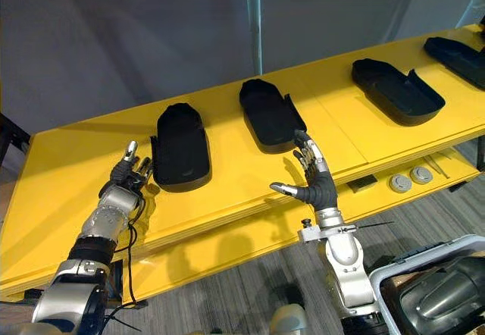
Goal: Walk over and take plastic housings, then place them on the shelf
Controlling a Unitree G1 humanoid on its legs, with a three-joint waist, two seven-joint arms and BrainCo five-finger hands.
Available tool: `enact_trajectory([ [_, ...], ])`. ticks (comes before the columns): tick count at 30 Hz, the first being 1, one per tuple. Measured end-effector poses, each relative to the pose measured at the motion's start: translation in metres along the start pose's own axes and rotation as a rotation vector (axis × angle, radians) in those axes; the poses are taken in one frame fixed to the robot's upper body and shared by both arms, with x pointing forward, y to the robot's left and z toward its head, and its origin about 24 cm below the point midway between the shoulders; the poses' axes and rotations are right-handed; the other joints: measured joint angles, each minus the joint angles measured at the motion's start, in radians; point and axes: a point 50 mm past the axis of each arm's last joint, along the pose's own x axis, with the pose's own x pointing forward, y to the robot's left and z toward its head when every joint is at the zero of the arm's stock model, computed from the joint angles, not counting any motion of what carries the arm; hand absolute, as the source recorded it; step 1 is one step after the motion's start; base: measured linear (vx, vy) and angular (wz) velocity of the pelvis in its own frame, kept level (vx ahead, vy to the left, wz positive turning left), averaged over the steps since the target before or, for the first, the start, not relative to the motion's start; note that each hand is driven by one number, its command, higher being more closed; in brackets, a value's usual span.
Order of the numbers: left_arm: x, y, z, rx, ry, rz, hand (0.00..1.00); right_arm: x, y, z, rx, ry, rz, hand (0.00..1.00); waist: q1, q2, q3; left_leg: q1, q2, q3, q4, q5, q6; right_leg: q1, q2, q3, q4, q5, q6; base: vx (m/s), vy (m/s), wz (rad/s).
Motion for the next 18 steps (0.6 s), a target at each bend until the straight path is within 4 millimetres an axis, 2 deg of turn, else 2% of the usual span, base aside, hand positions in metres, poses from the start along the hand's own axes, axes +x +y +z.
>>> enact_trajectory([
  [5, -0.001, -0.001, 0.000, 0.104, -0.114, 0.066, 0.00, 0.001, 0.007, 0.009, 0.010, -0.067, 0.068, 0.00, 0.000, -0.006, -0.005, 0.003, 0.001, 0.010, 0.000, 0.001, 0.000, -0.001, 0.002, 0.003, 0.000, 0.002, 0.000, -0.01, 0.004, -0.03],
  [8, -0.004, 0.005, 0.003, 0.202, -0.213, 0.170, 0.00, 0.004, 0.026, 0.023, 0.074, -0.144, 0.164, 0.00, -0.002, -0.006, -0.005, 0.003, 0.001, 0.014, 0.000, 0.001, 0.000, -0.003, 0.003, 0.005, 0.000, 0.003, 0.000, -0.01, 0.002, -0.03],
  [10, -0.011, 0.017, 0.007, 0.279, -0.315, 0.260, 0.00, 0.008, 0.045, 0.032, 0.129, -0.198, 0.249, 0.00, 0.001, -0.006, -0.005, 0.002, 0.001, 0.009, 0.000, 0.001, 0.000, -0.002, 0.003, 0.003, 0.000, 0.003, 0.000, 0.00, 0.000, 0.00],
  [12, -0.017, 0.025, 0.011, 0.314, -0.375, 0.301, 0.00, 0.010, 0.052, 0.036, 0.174, -0.216, 0.282, 0.00, 0.009, -0.007, -0.005, 0.001, 0.001, 0.000, 0.000, 0.001, 0.000, 0.001, 0.003, -0.002, 0.000, 0.003, 0.000, 0.00, 0.000, 0.11],
  [16, -0.044, 0.033, 0.036, 0.350, -0.623, 0.358, 0.00, 0.007, 0.073, 0.033, 0.232, -0.191, 0.372, 0.00, 0.036, -0.009, -0.007, -0.001, 0.002, -0.037, 0.004, 0.001, 0.000, 0.030, 0.001, -0.044, -0.009, 0.001, -0.002, 0.01, -0.001, 0.27],
  [18, -0.075, 0.022, 0.055, 0.346, -0.831, 0.289, 0.00, 0.004, 0.088, 0.030, 0.256, -0.150, 0.444, 0.00, 0.064, -0.013, -0.009, -0.007, 0.002, -0.045, 0.006, 0.001, 0.000, 0.033, 0.001, -0.058, -0.010, -0.001, -0.006, 0.00, -0.002, 0.19],
])
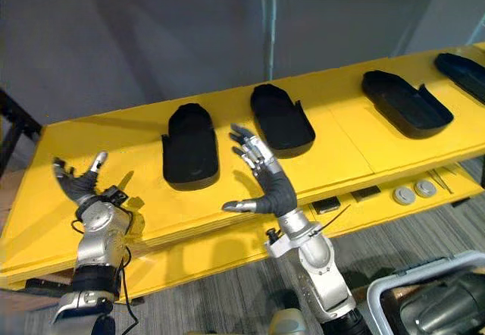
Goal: Walk over and take plastic housings, then place them on the shelf
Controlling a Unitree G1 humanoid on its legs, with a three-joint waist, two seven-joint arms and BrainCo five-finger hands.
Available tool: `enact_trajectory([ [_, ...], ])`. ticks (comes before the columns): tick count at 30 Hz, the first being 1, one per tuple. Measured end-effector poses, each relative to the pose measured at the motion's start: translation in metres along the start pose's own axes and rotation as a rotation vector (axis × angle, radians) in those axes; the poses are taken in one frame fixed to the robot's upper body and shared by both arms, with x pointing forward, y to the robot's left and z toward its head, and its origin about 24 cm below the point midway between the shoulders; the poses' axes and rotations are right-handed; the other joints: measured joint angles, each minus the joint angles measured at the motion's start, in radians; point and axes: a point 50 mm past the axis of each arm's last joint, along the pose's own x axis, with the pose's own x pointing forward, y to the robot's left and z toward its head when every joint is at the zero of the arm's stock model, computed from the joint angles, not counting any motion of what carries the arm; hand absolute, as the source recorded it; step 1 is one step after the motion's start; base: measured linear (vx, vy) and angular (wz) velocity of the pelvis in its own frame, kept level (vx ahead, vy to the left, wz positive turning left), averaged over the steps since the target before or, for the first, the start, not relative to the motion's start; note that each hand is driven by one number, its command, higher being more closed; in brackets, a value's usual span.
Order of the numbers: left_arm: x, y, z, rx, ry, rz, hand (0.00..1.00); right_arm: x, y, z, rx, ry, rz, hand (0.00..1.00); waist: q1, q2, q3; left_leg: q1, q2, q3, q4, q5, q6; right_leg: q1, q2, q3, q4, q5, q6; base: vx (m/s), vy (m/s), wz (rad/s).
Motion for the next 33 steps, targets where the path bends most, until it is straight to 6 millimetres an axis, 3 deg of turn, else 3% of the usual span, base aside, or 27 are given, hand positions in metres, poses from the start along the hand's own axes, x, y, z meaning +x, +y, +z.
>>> enact_trajectory([
  [3, -0.027, 0.003, 0.042, -0.069, -0.206, -0.070, 0.00, 0.001, 0.013, -0.007, 0.032, 0.038, 0.054, 0.00, 0.012, -0.001, -0.008, -0.033, -0.005, -0.048, 0.015, 0.000, 0.000, 0.003, -0.008, -0.048, -0.001, -0.004, -0.006, 0.00, -0.004, 0.38],
  [5, -0.043, 0.011, 0.050, -0.088, -0.235, -0.094, 0.00, 0.001, 0.019, -0.011, 0.048, 0.057, 0.077, 0.00, 0.033, -0.001, -0.012, -0.033, -0.005, -0.053, 0.015, 0.000, 0.000, 0.011, -0.007, -0.057, -0.005, -0.005, -0.007, 0.00, -0.003, 0.23],
  [14, -0.074, 0.027, 0.057, -0.068, -0.220, -0.390, 0.00, -0.010, 0.026, -0.043, 0.043, 0.254, 0.132, 0.00, 0.106, -0.024, -0.038, -0.099, -0.006, -0.157, 0.036, 0.009, -0.012, 0.035, -0.003, -0.166, -0.027, -0.012, -0.013, 0.00, -0.021, 0.34],
  [22, -0.081, 0.026, 0.060, -0.102, -0.213, -0.508, 0.00, -0.019, 0.020, -0.060, -0.017, 0.354, 0.122, 0.00, 0.118, -0.025, -0.041, -0.120, -0.010, -0.186, 0.049, 0.008, -0.012, 0.040, -0.004, -0.195, -0.027, -0.013, -0.015, -0.01, 0.006, 0.10],
  [24, -0.083, 0.023, 0.059, -0.107, -0.207, -0.540, 0.00, -0.024, 0.014, -0.068, -0.060, 0.400, 0.072, 0.00, 0.127, -0.025, -0.041, -0.126, -0.010, -0.190, 0.050, 0.009, -0.013, 0.038, -0.004, -0.201, -0.026, -0.013, -0.016, -0.02, 0.001, 0.07],
  [33, -0.084, 0.026, 0.057, -0.129, -0.176, -0.548, 0.00, -0.026, -0.026, -0.072, -0.227, 0.439, -0.156, 0.00, 0.135, -0.025, -0.041, -0.132, -0.009, -0.204, 0.051, 0.012, -0.017, 0.037, -0.001, -0.213, -0.025, -0.016, -0.020, 0.00, -0.002, 0.04],
])
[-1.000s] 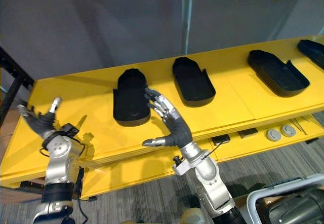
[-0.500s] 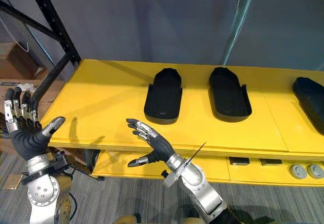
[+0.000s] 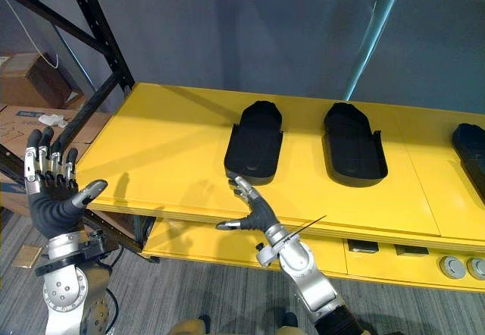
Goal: Walk over and take plastic housings, then place them on the shelf
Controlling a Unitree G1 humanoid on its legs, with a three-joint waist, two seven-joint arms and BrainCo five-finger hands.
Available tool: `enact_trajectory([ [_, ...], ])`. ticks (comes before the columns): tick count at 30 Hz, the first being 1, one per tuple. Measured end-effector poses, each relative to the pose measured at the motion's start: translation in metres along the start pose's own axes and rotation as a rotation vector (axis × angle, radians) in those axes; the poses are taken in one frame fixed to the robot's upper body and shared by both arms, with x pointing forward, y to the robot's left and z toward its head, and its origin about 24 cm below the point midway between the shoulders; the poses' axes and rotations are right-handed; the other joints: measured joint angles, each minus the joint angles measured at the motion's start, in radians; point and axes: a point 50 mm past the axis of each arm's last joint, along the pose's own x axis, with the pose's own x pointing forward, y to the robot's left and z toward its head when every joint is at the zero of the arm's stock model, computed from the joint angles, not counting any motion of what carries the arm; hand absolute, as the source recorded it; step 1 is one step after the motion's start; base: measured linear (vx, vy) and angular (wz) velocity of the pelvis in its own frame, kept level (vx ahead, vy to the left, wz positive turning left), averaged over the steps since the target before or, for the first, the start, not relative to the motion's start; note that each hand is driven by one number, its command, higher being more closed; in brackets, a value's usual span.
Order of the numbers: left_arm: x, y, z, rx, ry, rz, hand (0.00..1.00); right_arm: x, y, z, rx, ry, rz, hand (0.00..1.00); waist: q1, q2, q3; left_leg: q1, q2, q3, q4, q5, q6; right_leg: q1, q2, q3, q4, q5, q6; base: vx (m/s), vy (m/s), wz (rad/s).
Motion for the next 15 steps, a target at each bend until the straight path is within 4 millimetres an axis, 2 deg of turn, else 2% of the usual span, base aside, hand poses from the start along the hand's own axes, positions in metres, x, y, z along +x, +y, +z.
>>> enact_trajectory([
  [8, -0.005, -0.001, -0.003, -0.025, 0.021, -0.004, 0.00, 0.006, -0.019, -0.008, -0.024, 0.038, -0.123, 0.00, 0.010, 0.003, 0.002, 0.001, -0.001, -0.005, 0.000, 0.000, 0.000, 0.005, 0.000, -0.003, 0.000, -0.002, -0.003, 0.00, 0.000, 0.00],
  [15, -0.005, 0.000, -0.003, -0.040, 0.025, 0.003, 0.00, 0.012, -0.021, -0.011, -0.021, 0.051, -0.127, 0.00, 0.025, 0.013, 0.008, 0.001, -0.002, -0.010, 0.000, 0.000, 0.000, 0.007, -0.001, -0.008, 0.007, -0.005, -0.008, 0.00, 0.002, 0.01],
])
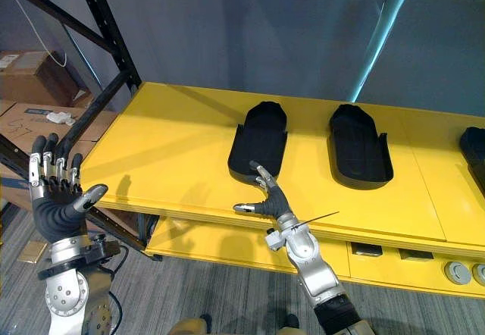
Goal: Walk over and take plastic housings, then place them on the shelf
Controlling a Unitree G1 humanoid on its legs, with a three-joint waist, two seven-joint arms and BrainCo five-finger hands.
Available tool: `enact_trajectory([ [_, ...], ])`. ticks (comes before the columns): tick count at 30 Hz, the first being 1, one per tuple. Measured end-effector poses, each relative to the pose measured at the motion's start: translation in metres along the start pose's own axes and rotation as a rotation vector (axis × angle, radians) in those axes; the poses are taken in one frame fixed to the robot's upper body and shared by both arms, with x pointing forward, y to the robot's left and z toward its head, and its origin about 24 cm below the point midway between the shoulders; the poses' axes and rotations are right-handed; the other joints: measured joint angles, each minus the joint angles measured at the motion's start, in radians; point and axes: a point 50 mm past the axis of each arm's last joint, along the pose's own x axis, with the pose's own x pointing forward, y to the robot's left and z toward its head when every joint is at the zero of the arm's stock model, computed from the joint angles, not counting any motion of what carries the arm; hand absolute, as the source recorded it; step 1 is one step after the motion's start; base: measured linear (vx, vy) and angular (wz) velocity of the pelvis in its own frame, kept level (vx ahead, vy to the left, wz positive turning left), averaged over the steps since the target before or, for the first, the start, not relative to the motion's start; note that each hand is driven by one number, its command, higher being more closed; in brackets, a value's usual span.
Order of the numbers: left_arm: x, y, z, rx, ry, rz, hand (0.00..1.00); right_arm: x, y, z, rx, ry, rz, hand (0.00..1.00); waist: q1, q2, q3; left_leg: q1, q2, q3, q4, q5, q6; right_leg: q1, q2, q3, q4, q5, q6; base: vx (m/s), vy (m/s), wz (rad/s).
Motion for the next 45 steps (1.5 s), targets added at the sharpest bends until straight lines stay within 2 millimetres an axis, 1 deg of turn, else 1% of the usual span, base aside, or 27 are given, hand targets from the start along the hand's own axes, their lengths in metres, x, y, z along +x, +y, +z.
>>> enact_trajectory([
  [5, -0.001, 0.000, 0.000, -0.009, 0.000, 0.000, 0.00, 0.005, -0.002, -0.003, 0.001, 0.014, -0.015, 0.00, 0.001, 0.005, 0.007, 0.000, 0.000, -0.002, 0.000, 0.000, 0.000, 0.000, 0.000, -0.003, 0.000, 0.000, 0.000, 0.00, 0.000, 0.00],
  [10, -0.001, -0.001, -0.001, -0.016, 0.001, -0.005, 0.00, 0.010, -0.002, -0.003, 0.011, 0.016, -0.040, 0.00, 0.002, 0.001, 0.018, -0.001, 0.000, -0.005, 0.000, 0.001, -0.001, 0.001, 0.000, -0.008, 0.000, -0.001, -0.001, 0.00, 0.000, 0.00],
  [14, -0.001, -0.001, -0.001, -0.016, 0.001, -0.007, 0.00, 0.013, -0.002, 0.000, 0.022, 0.004, -0.067, 0.00, 0.002, -0.001, 0.022, -0.002, -0.001, -0.014, 0.000, 0.001, -0.001, 0.006, 0.000, -0.019, 0.000, -0.003, -0.004, 0.00, 0.000, 0.06],
  [19, -0.001, -0.002, -0.001, -0.016, 0.001, -0.014, 0.00, 0.015, -0.002, 0.003, -0.007, -0.015, -0.094, 0.00, 0.004, 0.002, 0.026, -0.001, -0.001, -0.018, -0.001, 0.001, -0.002, 0.007, 0.001, -0.022, 0.000, -0.004, -0.004, 0.00, 0.000, 0.02],
  [25, -0.002, -0.004, -0.001, -0.020, 0.002, -0.042, 0.00, 0.017, -0.008, 0.007, 0.000, -0.042, -0.153, 0.00, 0.004, 0.000, 0.047, -0.001, 0.002, -0.017, -0.001, 0.003, -0.004, 0.008, 0.001, -0.022, 0.000, -0.004, -0.004, 0.00, 0.000, 0.00],
  [29, -0.001, -0.006, 0.002, -0.034, -0.012, -0.070, 0.00, 0.019, -0.009, 0.013, 0.004, -0.074, -0.157, 0.00, 0.002, 0.000, 0.048, 0.000, 0.005, -0.007, -0.002, 0.003, -0.004, 0.004, 0.003, -0.015, 0.000, -0.004, -0.004, 0.00, 0.000, -0.04],
  [30, -0.001, -0.007, 0.004, -0.037, -0.022, -0.085, 0.00, 0.018, -0.009, 0.020, 0.007, -0.103, -0.158, 0.00, 0.003, -0.001, 0.048, 0.000, 0.008, 0.002, -0.003, 0.003, -0.004, -0.003, 0.004, -0.006, 0.000, -0.003, -0.003, 0.00, 0.002, -0.21],
  [31, -0.001, -0.008, 0.006, -0.045, -0.032, -0.097, 0.00, 0.016, -0.010, 0.031, 0.017, -0.154, -0.161, 0.00, 0.002, -0.001, 0.048, -0.001, 0.010, 0.012, -0.004, 0.003, -0.004, -0.012, 0.004, 0.007, 0.000, -0.002, -0.002, 0.01, 0.005, -0.31],
  [32, -0.001, -0.011, 0.008, -0.077, -0.040, -0.116, 0.00, 0.009, -0.013, 0.050, 0.037, -0.247, -0.177, 0.00, -0.002, -0.001, 0.048, 0.001, 0.013, 0.028, -0.005, 0.002, -0.004, -0.019, 0.004, 0.020, 0.000, -0.001, 0.000, 0.02, 0.016, -0.36],
  [33, -0.001, -0.015, 0.009, -0.092, -0.053, -0.145, 0.00, -0.004, -0.020, 0.071, 0.064, -0.368, -0.214, 0.00, -0.007, -0.002, 0.048, 0.009, 0.016, 0.043, -0.008, 0.001, -0.004, -0.024, 0.006, 0.039, 0.000, 0.000, 0.001, 0.04, 0.024, -0.37],
  [34, -0.001, -0.017, 0.010, -0.099, -0.058, -0.155, 0.00, -0.011, -0.025, 0.081, 0.076, -0.425, -0.232, 0.00, -0.009, -0.005, 0.048, 0.018, 0.018, 0.057, -0.015, 0.001, -0.004, -0.026, 0.006, 0.049, 0.001, 0.000, 0.001, 0.05, 0.032, -0.50],
  [35, -0.001, -0.020, 0.010, -0.118, -0.065, -0.170, 0.00, -0.026, -0.038, 0.098, 0.079, -0.532, -0.287, 0.00, -0.021, -0.011, 0.047, 0.038, 0.020, 0.086, -0.022, -0.001, -0.005, -0.026, 0.009, 0.076, 0.001, 0.001, 0.001, 0.05, 0.034, -0.62],
  [36, 0.001, -0.024, 0.011, -0.140, -0.074, -0.191, 0.00, -0.043, -0.052, 0.110, 0.068, -0.610, -0.362, 0.00, -0.041, -0.014, 0.046, 0.055, 0.027, 0.112, -0.021, -0.011, -0.005, -0.027, 0.016, 0.102, 0.003, 0.001, 0.001, 0.03, 0.026, -0.69],
  [37, 0.002, -0.026, 0.011, -0.158, -0.079, -0.201, 0.00, -0.051, -0.059, 0.113, 0.050, -0.635, -0.404, 0.00, -0.049, -0.016, 0.045, 0.065, 0.035, 0.130, -0.019, -0.018, -0.006, -0.028, 0.020, 0.123, 0.003, 0.001, 0.002, 0.03, 0.024, -0.79],
  [38, 0.005, -0.031, 0.012, -0.190, -0.088, -0.217, 0.00, -0.067, -0.074, 0.115, 0.013, -0.655, -0.491, 0.00, -0.069, -0.018, 0.044, 0.088, 0.043, 0.167, -0.016, -0.031, -0.009, -0.028, 0.029, 0.156, 0.004, 0.003, 0.003, 0.02, 0.023, -0.83],
  [39, 0.007, -0.035, 0.013, -0.206, -0.099, -0.227, 0.00, -0.080, -0.084, 0.113, -0.014, -0.651, -0.561, 0.00, -0.086, -0.020, 0.044, 0.104, 0.053, 0.194, -0.013, -0.041, -0.010, -0.030, 0.038, 0.185, 0.004, 0.005, 0.001, 0.01, 0.035, -1.02],
  [40, 0.009, -0.038, 0.015, -0.223, -0.112, -0.237, 0.00, -0.096, -0.096, 0.108, -0.049, -0.620, -0.658, 0.00, -0.113, -0.022, 0.039, 0.111, 0.062, 0.230, -0.013, -0.052, -0.012, -0.040, 0.044, 0.220, 0.003, 0.007, 0.002, 0.00, 0.031, -0.93],
  [41, 0.011, -0.041, 0.016, -0.241, -0.121, -0.244, 0.00, -0.109, -0.104, 0.104, -0.077, -0.588, -0.723, 0.00, -0.126, -0.020, 0.032, 0.113, 0.072, 0.256, -0.012, -0.059, -0.014, -0.054, 0.055, 0.246, 0.000, 0.013, 0.002, 0.00, 0.010, -0.82],
  [42, 0.012, -0.044, 0.016, -0.258, -0.125, -0.252, 0.00, -0.117, -0.108, 0.100, -0.093, -0.564, -0.760, 0.00, -0.140, -0.020, 0.031, 0.117, 0.073, 0.278, -0.012, -0.063, -0.014, -0.062, 0.057, 0.263, -0.003, 0.017, 0.003, 0.02, 0.010, -0.91],
  [43, 0.014, -0.047, 0.017, -0.272, -0.131, -0.245, 0.00, -0.136, -0.118, 0.092, -0.142, -0.492, -0.837, 0.00, -0.172, -0.015, 0.028, 0.123, 0.081, 0.321, -0.014, -0.071, -0.015, -0.081, 0.067, 0.308, -0.014, 0.029, 0.004, 0.04, 0.004, -0.81],
  [44, 0.015, -0.047, 0.017, -0.275, -0.133, -0.237, 0.00, -0.143, -0.121, 0.089, -0.160, -0.460, -0.864, 0.00, -0.188, -0.014, 0.027, 0.125, 0.083, 0.339, -0.014, -0.073, -0.015, -0.089, 0.071, 0.323, -0.016, 0.033, 0.004, 0.05, 0.029, -0.94],
  [45, 0.017, -0.049, 0.016, -0.283, -0.133, -0.227, 0.00, -0.155, -0.126, 0.083, -0.186, -0.402, -0.913, 0.00, -0.215, -0.009, 0.024, 0.129, 0.085, 0.366, -0.015, -0.077, -0.017, -0.105, 0.074, 0.354, -0.018, 0.040, 0.007, 0.04, 0.021, -0.63],
])
